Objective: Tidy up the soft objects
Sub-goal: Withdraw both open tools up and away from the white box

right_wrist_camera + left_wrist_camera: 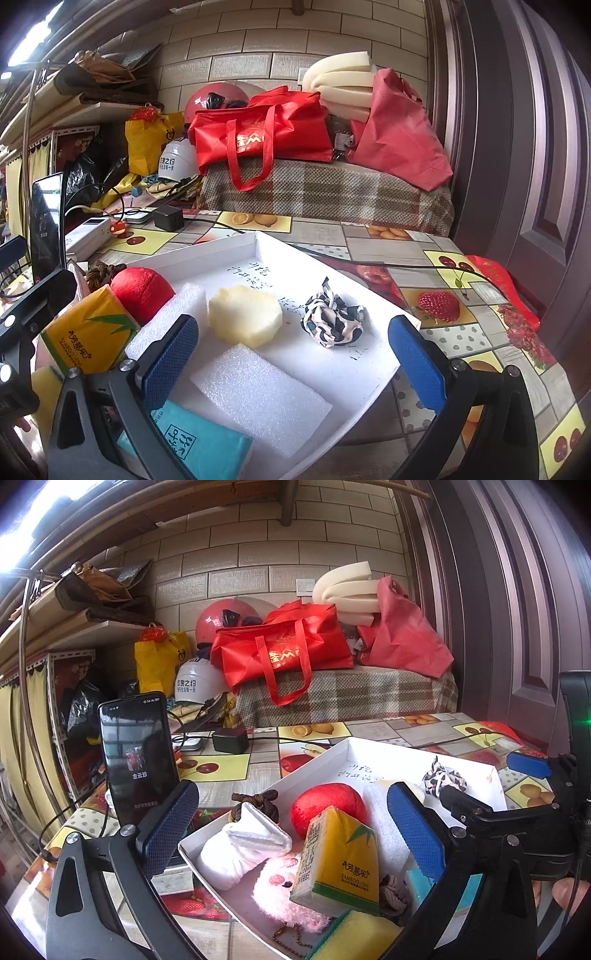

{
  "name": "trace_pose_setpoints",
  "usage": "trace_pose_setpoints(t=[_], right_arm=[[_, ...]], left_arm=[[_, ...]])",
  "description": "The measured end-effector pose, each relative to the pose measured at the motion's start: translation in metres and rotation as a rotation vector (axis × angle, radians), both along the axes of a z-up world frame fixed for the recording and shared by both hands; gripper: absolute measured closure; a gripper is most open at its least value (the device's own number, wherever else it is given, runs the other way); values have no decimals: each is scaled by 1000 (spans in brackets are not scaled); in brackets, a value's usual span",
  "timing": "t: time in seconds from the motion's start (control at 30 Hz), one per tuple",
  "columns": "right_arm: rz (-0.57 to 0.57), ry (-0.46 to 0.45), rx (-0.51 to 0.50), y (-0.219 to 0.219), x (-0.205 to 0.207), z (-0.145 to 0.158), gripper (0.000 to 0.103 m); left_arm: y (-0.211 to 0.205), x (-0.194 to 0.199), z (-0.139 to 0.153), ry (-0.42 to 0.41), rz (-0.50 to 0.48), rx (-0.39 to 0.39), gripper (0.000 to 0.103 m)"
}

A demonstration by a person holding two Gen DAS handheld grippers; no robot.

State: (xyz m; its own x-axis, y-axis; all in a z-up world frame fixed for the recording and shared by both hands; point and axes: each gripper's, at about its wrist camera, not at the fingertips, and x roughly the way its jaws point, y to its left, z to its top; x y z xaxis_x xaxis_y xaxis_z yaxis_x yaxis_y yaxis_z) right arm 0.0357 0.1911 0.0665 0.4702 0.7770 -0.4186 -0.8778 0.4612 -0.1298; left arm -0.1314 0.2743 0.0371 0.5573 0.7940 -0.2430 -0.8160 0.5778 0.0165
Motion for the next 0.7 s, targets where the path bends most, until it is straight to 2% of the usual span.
trace_pose_setpoints(t=[0.17,0.27,0.4,0.53,0.6,0.7], right_arm=[[-52,0,57,-10,3,3,0],[-108,-3,78,-18,3,5,0],[-120,12,33,-25,3,3,0],[-130,19,53,-46,1,4,0],[-140,45,47,-56,1,4,0],[-129,136,30,-70,1,0,0]], left_arm=[[-4,-9,-1,-40,-10,-41,0],[-16,-9,-2,-26,-22,-44,0],[-33,-9,-3,0,-20,-49,0],[-51,-10,-4,22,-22,-62,0],[-61,-10,-4,33,-33,-69,0],[-77,-10,-6,65,-38,-91,0]])
